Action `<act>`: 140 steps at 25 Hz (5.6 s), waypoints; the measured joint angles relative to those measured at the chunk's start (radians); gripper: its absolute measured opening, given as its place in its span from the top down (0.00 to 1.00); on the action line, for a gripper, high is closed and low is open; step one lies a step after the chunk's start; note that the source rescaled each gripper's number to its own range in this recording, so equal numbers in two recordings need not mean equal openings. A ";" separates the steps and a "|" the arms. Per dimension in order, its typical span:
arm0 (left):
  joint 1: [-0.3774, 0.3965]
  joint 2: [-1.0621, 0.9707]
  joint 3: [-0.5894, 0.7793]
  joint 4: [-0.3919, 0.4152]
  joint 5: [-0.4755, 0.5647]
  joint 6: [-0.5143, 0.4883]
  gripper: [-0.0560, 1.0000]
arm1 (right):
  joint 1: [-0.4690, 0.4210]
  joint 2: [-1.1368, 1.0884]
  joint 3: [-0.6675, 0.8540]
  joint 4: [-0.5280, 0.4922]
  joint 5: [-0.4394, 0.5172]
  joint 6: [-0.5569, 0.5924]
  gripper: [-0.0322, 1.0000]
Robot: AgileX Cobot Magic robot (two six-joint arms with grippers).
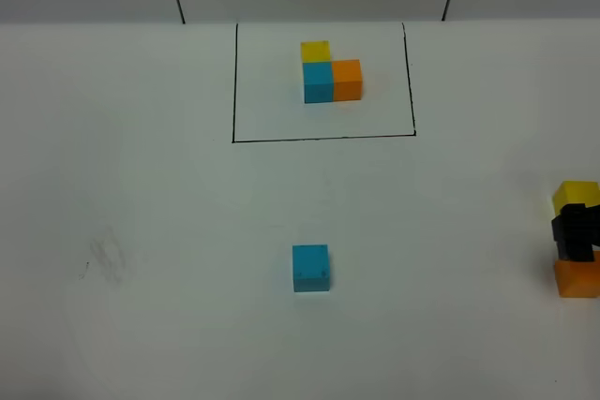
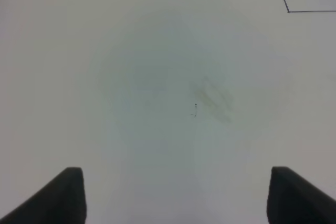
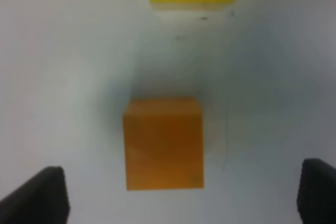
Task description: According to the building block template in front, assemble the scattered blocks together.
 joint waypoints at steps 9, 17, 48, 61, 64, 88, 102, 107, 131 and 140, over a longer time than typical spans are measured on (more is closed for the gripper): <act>0.000 0.000 0.000 0.000 0.000 0.000 0.39 | 0.027 0.103 0.039 0.012 -0.121 -0.003 0.22; 0.000 0.000 0.000 0.000 0.000 0.000 0.39 | 0.027 0.207 0.039 0.012 -0.172 -0.002 0.25; 0.000 0.000 0.000 0.000 0.000 -0.001 0.40 | 0.405 0.181 -0.252 0.173 0.123 -0.863 0.94; 0.000 0.000 0.000 0.000 0.000 -0.008 0.40 | 0.607 0.454 -0.526 0.117 0.202 -1.015 0.94; 0.000 0.000 0.000 0.000 0.000 -0.008 0.40 | 0.633 0.481 -0.551 0.116 0.202 -1.022 0.94; 0.000 0.000 0.000 0.001 -0.001 -0.008 0.40 | 0.694 0.560 -0.556 0.145 0.127 -1.022 0.94; 0.000 0.000 0.000 0.001 -0.001 -0.008 0.40 | 0.694 0.605 -0.556 0.161 0.094 -1.022 0.94; 0.000 0.000 0.000 0.001 -0.001 -0.008 0.40 | 0.694 0.618 -0.558 0.169 0.089 -1.022 0.94; 0.000 0.000 0.000 0.002 -0.001 -0.008 0.40 | 0.695 0.517 -0.578 0.114 0.161 -0.834 0.03; 0.000 0.000 0.000 0.002 -0.001 -0.008 0.40 | 0.449 0.275 -0.578 -0.056 0.304 -0.226 0.01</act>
